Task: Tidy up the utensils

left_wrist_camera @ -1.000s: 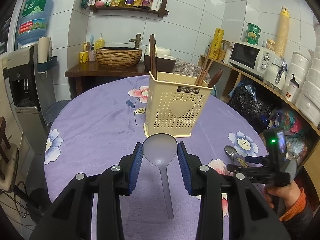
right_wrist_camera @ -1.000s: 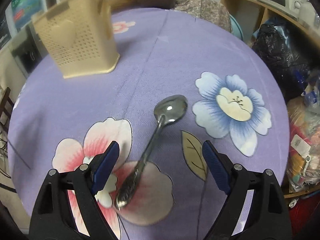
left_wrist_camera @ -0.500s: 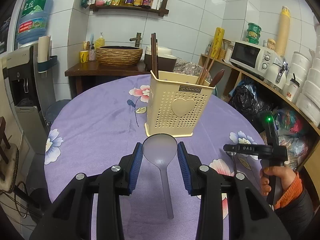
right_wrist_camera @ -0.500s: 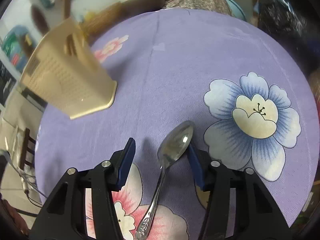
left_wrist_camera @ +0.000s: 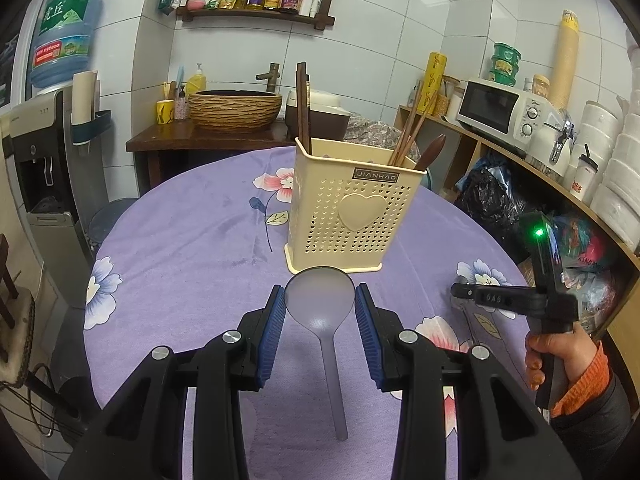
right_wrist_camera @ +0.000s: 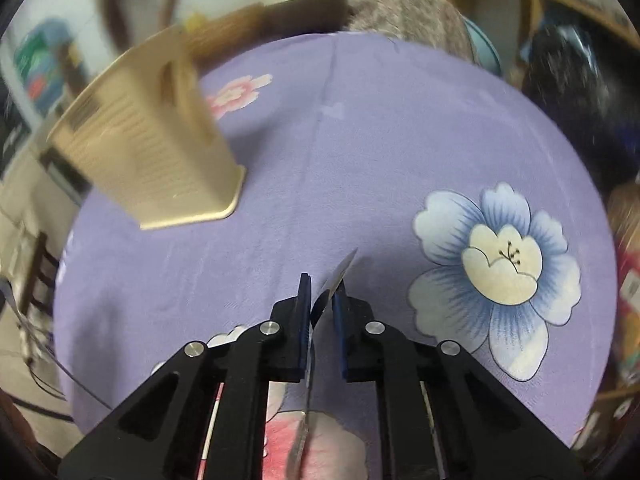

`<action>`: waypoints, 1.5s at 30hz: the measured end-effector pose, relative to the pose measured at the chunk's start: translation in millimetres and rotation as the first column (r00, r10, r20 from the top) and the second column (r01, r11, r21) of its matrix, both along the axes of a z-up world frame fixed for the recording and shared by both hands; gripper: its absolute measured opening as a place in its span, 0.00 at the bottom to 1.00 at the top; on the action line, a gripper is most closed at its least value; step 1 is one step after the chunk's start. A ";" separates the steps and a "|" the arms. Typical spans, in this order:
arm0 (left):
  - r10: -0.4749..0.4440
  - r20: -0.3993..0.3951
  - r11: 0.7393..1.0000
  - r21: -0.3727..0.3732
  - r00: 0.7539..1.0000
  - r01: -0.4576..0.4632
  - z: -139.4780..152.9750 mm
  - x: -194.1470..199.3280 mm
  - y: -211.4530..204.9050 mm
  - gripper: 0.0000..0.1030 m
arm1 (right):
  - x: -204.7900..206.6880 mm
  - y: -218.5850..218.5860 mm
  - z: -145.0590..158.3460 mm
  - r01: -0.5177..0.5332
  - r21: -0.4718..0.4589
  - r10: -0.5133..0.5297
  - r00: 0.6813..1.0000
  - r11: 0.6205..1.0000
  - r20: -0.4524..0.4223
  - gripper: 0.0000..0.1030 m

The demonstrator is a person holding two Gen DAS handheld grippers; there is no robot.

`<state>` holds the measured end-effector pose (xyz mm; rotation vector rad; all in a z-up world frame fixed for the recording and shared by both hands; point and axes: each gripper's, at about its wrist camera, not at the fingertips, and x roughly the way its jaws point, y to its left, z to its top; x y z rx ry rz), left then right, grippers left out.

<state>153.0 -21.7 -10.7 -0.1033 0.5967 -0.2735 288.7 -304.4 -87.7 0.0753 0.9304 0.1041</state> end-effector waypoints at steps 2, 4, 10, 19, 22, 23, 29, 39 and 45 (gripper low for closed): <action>-0.001 0.001 1.000 0.001 1.000 0.001 -0.1 -1.1 -1.1 0.35 | -5.6 28.1 -0.4 -0.031 -0.156 0.036 0.999 0.987 0.033 0.11; -0.001 0.002 1.000 0.001 1.000 0.001 -0.2 -1.9 -1.1 0.35 | -8.1 44.3 -4.9 -0.058 -0.223 0.068 0.997 0.973 0.033 0.11; -0.001 0.001 1.000 0.000 1.000 0.001 -0.4 -2.6 -0.7 0.35 | -16.3 66.2 -14.5 -0.135 -0.239 0.141 0.990 0.962 0.009 0.60; 0.001 0.004 1.000 -0.004 1.000 -0.001 -0.5 -2.5 -1.5 0.35 | -25.9 28.0 2.6 -0.165 -0.187 0.168 0.986 0.968 0.003 0.72; -0.001 0.003 1.000 -0.005 1.000 0.001 -1.1 -2.3 -2.8 0.35 | -22.5 25.3 -5.4 -0.181 -0.144 0.179 0.983 0.973 -0.027 0.72; -0.003 0.002 1.000 -0.004 1.000 0.003 -1.2 -2.0 -4.0 0.35 | -20.6 25.9 -8.4 -0.184 -0.127 0.181 0.983 0.975 -0.037 0.72; -0.011 0.000 1.000 0.006 1.000 0.011 -1.2 -0.7 -9.1 0.35 | -2.7 29.9 -23.1 -0.144 -0.092 0.138 0.988 0.985 -0.067 0.62; -0.011 -0.012 1.000 -0.003 1.000 0.011 -2.6 8.5 -9.7 0.35 | 10.2 42.3 -22.2 -0.124 -0.124 0.119 0.992 0.984 -0.051 0.37; -0.010 -0.009 1.000 0.000 1.000 0.010 -1.3 11.3 -10.9 0.35 | 7.8 40.3 -20.3 -0.125 -0.110 0.121 0.992 0.986 -0.042 0.37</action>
